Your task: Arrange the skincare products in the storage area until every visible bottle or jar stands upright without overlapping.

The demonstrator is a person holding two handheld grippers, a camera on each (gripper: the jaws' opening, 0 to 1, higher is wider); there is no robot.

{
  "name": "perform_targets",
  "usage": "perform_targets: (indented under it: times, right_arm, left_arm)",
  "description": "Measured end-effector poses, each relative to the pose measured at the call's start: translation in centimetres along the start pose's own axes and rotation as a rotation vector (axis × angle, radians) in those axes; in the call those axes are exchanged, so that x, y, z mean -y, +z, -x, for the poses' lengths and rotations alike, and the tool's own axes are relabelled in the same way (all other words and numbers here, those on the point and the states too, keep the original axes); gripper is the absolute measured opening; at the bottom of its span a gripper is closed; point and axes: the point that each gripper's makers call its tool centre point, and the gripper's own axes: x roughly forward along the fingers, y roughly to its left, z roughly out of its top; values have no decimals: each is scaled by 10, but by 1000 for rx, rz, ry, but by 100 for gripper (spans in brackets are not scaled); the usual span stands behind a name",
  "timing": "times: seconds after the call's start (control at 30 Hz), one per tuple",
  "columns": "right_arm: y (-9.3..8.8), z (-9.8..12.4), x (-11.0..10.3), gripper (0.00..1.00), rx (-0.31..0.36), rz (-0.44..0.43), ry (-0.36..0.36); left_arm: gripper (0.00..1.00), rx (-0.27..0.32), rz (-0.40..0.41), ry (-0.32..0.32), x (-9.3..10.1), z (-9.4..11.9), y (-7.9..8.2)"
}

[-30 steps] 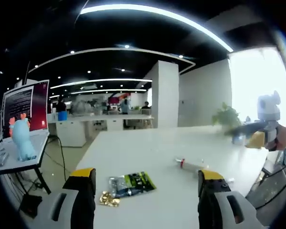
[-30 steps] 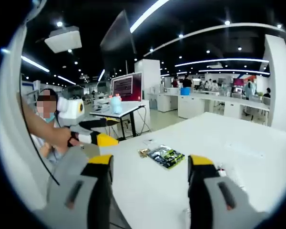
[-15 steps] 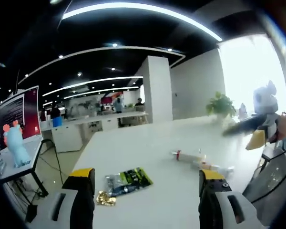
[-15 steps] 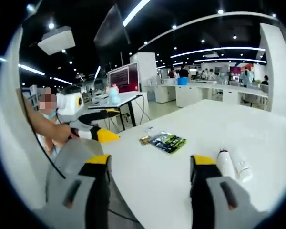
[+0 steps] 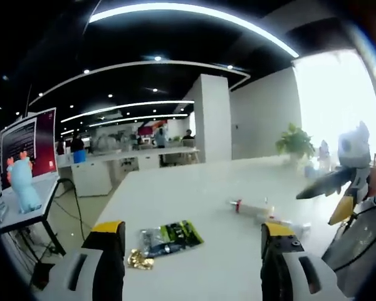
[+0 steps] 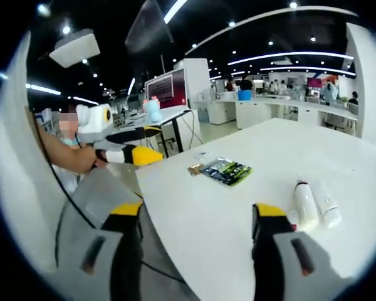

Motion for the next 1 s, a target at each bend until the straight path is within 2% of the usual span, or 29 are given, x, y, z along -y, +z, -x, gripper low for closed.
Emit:
perform_targets:
  times: [0.27, 0.5, 0.83, 1.0]
  right_arm:
    - [-7, -2, -6, 72, -35, 17, 29]
    - [-6, -2, -3, 72, -34, 18, 15]
    - [10, -1, 35, 74, -13, 35, -54]
    - [10, 1, 40, 74, -12, 28, -68]
  left_arm:
    - [92, 4, -5, 2, 0, 0, 0]
    - [91, 11, -6, 4, 0, 0, 2]
    - [91, -3, -5, 15, -2, -1, -1]
    - [90, -3, -8, 22, -2, -1, -1]
